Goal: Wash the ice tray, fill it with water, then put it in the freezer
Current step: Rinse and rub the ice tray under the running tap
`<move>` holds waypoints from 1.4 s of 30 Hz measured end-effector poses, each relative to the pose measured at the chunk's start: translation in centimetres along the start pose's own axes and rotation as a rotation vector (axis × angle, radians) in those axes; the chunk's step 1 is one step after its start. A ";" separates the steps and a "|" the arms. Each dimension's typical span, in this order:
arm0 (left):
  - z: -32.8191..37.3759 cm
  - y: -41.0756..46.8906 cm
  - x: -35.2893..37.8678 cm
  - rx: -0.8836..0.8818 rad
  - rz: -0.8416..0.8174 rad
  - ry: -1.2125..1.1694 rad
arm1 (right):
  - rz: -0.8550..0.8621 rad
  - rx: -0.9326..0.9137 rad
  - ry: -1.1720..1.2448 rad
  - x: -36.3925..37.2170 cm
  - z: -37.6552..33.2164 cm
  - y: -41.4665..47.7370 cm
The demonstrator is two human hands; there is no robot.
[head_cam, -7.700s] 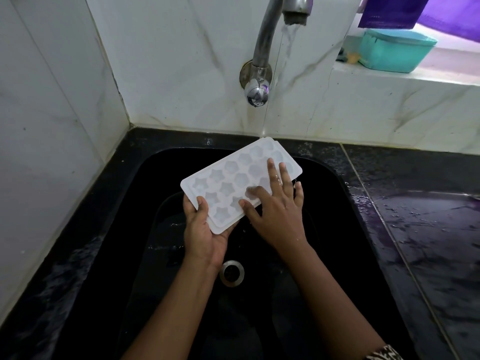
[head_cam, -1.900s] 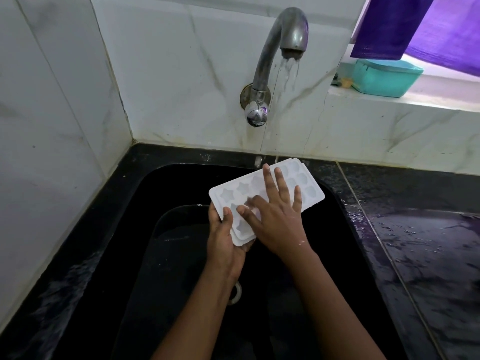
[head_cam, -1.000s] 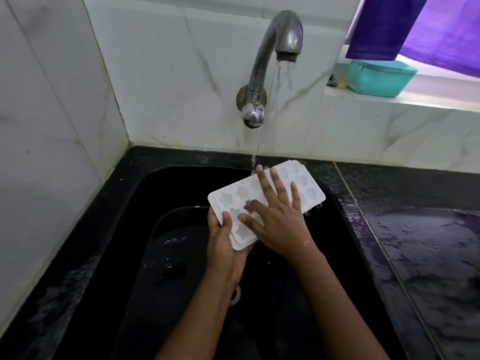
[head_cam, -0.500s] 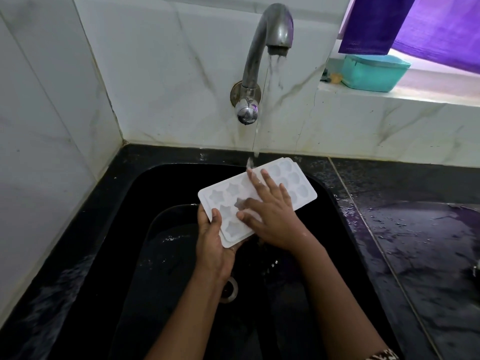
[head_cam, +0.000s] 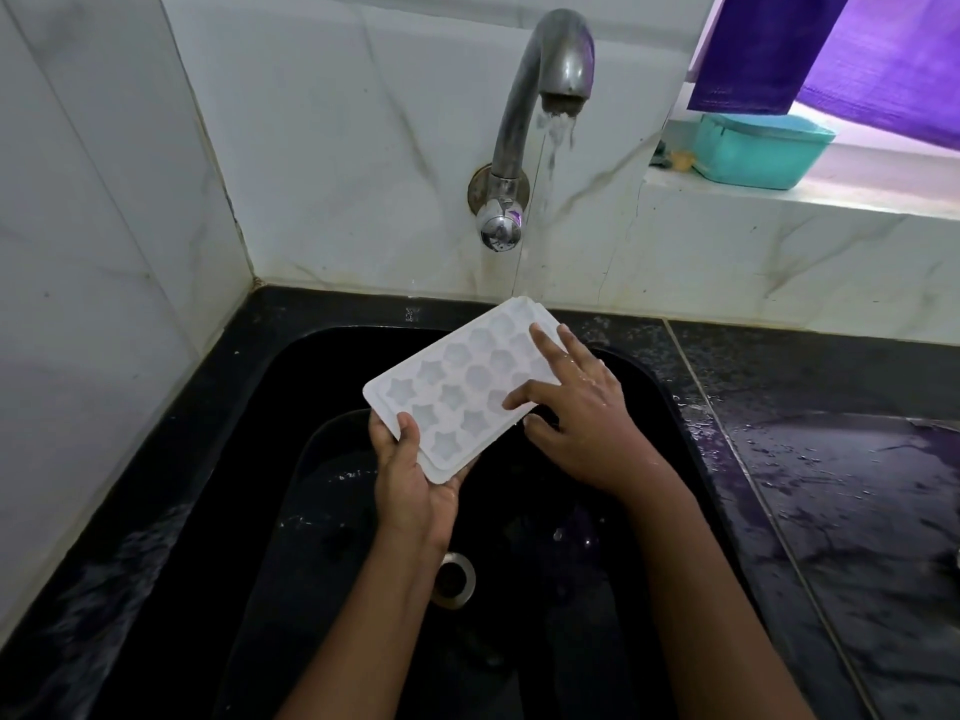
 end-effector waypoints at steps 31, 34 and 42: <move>-1.2 -0.2 0.2 -0.053 -0.021 -0.059 | -0.210 0.040 -0.204 3.2 -1.7 -0.6; -1.7 -0.5 0.6 -0.067 -0.010 -0.061 | -0.095 0.018 -0.289 3.2 -3.1 -0.8; -1.4 -0.6 0.5 -0.070 -0.040 -0.045 | -0.216 0.073 -0.187 2.8 -1.5 -0.9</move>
Point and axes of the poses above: each hand's wrist, its own y-axis towards the middle knuckle, its own x-axis out of the palm, z = x × y, the point moved 6 cm from there along y, towards the middle knuckle, and after that the axes turned 4 degrees about z, right-handed, at the moved point
